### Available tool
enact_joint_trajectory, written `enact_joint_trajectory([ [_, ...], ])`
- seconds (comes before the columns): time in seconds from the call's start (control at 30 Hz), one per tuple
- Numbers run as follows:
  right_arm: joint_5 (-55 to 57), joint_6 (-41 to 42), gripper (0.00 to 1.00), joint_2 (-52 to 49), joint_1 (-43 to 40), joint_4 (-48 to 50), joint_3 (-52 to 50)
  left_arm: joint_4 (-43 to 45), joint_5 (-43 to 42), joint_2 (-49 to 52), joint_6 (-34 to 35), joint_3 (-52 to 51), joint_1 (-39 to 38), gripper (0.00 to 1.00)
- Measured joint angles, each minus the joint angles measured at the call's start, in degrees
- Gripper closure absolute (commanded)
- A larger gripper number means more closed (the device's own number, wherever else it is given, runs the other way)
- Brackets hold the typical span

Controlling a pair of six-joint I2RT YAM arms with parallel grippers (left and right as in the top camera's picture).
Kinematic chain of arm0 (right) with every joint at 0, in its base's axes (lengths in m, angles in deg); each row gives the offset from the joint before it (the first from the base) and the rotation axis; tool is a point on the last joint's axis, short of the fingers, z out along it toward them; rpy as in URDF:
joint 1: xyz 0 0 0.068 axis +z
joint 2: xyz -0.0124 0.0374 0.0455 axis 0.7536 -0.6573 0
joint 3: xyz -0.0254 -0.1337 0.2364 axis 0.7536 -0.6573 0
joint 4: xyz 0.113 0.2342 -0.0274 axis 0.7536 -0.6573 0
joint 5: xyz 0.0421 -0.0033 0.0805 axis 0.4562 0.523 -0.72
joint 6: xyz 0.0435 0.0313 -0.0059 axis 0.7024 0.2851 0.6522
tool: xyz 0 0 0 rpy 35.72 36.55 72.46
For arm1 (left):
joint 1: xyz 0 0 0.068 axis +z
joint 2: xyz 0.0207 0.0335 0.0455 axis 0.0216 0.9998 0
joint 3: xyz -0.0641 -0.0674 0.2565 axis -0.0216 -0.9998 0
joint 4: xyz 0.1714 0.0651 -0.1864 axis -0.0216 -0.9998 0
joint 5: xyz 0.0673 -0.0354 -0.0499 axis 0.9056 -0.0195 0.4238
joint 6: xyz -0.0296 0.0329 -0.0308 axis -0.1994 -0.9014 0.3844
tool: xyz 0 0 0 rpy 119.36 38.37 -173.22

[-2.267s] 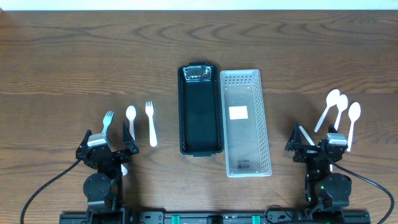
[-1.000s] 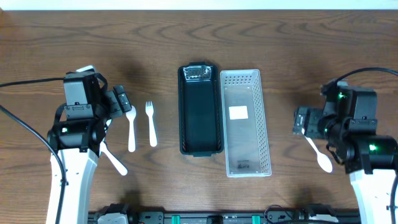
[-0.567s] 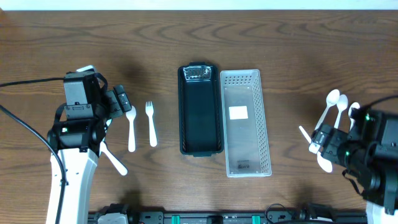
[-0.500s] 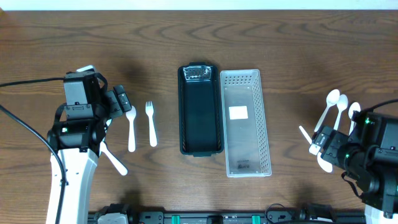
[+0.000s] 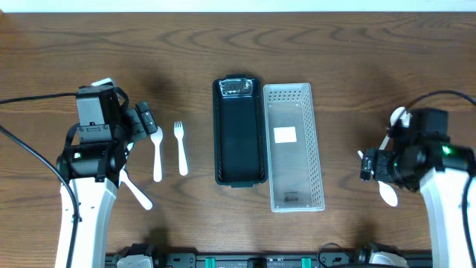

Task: Pack container
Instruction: 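Lower the right gripper onto a white spoon and close it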

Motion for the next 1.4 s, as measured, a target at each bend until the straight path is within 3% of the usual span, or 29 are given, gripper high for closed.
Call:
enact_joint_trajectory([
  [0.33, -0.3, -10.3, 0.01, -15.7, -1.6, 7.2, 0.0, 0.0, 0.0, 0.0, 0.0, 0.0, 0.0, 0.02],
  [0.93, 3.3, -13.7, 0.10, -28.7, -4.5, 11.2, 0.0, 0.0, 0.0, 0.0, 0.0, 0.0, 0.0, 0.02],
  [1.13, 4.7, -13.7, 0.17, -30.0, -4.5, 11.3, 0.0, 0.0, 0.0, 0.0, 0.0, 0.0, 0.0, 0.02],
  [1.4, 5.4, -14.1, 0.43, -30.1, -4.5, 11.3, 0.0, 0.0, 0.0, 0.0, 0.0, 0.0, 0.0, 0.02],
])
